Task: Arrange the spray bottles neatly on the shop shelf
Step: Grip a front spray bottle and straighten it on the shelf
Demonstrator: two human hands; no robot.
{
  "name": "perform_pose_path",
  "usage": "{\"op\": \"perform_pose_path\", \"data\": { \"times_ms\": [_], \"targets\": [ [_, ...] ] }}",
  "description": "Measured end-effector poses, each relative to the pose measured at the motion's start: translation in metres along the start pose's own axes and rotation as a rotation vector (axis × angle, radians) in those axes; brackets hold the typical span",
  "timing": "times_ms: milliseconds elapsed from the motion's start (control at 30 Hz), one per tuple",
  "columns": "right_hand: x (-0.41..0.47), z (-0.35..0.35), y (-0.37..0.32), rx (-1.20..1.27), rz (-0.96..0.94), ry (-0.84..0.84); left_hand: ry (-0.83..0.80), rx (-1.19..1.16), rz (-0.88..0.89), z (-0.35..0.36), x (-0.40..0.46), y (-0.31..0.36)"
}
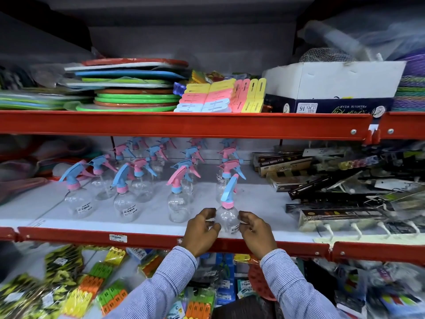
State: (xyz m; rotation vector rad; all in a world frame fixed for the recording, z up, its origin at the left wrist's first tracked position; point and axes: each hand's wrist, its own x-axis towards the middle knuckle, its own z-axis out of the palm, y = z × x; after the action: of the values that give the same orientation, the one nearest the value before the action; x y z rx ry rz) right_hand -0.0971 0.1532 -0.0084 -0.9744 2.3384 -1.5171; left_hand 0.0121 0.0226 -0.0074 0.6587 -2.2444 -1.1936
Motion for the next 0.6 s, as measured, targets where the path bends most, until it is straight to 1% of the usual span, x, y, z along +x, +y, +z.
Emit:
{"op": "perform_pose_path", "data": {
  "times_ms": [67,133,200,267,333,400,467,600],
  "targets": [
    [-0.005,0.001,0.003,-0.025,-0.011,0.017,0.010,0.014,0.018,-0.002,-0.005,-0.001],
    [-0.014,0.004,0.006,-0.095,-0.075,0.088,0.056,0.055,0.074,-0.007,-0.015,-0.003],
    [-0.028,0.007,0.005,-0.191,-0.201,0.184,0.134,0.159,0.179,-0.013,-0.026,-0.006],
    [-0.041,0.010,0.001,-0.343,-0.346,0.260,0.225,0.301,0.277,-0.021,-0.039,-0.011],
    [-0.051,0.014,-0.001,-0.486,-0.497,0.293,0.305,0.439,0.343,-0.029,-0.049,-0.016],
    [-0.056,0.022,-0.003,-0.535,-0.638,0.256,0.339,0.575,0.370,-0.036,-0.057,-0.022],
    [-0.058,0.033,-0.008,-0.573,-0.730,0.197,0.341,0.679,0.356,-0.045,-0.062,-0.028],
    [-0.053,0.062,-0.022,-0.645,-0.749,0.102,0.318,0.822,0.310,-0.067,-0.064,-0.039]
  ]
}}
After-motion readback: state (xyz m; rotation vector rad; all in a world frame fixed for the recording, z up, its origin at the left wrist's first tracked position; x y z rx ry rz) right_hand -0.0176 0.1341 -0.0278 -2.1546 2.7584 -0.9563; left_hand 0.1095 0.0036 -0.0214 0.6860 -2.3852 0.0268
